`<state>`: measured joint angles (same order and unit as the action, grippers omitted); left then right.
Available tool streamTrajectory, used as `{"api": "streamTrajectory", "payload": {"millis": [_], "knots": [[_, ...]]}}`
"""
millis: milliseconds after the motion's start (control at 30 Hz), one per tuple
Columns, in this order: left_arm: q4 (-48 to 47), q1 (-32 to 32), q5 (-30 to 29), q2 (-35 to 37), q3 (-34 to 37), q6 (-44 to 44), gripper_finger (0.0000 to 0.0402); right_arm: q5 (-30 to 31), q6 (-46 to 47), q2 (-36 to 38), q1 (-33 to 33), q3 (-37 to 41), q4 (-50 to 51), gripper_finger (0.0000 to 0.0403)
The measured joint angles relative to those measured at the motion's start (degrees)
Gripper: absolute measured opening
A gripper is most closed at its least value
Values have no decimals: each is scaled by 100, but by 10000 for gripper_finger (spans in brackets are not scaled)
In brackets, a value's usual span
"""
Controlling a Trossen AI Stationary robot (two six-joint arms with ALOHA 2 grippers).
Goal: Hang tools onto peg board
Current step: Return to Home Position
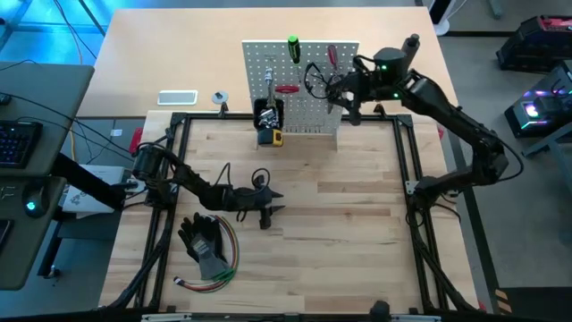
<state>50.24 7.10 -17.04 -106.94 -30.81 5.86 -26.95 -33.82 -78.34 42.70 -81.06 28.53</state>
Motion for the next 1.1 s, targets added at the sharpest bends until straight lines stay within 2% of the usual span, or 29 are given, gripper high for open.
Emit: {"api": "streamTrajectory", "payload": {"millis": [167, 300, 533, 800, 1100], "knots": [[-104, 19, 0, 328, 2, -380, 165, -68, 52, 354, -17, -11, 115, 181], [-687, 17, -58, 911, 2, -673, 165, -76, 47, 585, -82, -11, 257, 181], [-2282, 75, -629, 2388, 2, -1012, 165, -97, 41, 887, -271, -11, 369, 181], [-3663, 313, -1269, 4160, 0, -1253, 165, -95, 39, 1162, -387, -11, 728, 181], [-4998, 553, -1375, 5569, 0, -787, 165, -356, 39, 1468, -387, -9, 1749, 181]]}}
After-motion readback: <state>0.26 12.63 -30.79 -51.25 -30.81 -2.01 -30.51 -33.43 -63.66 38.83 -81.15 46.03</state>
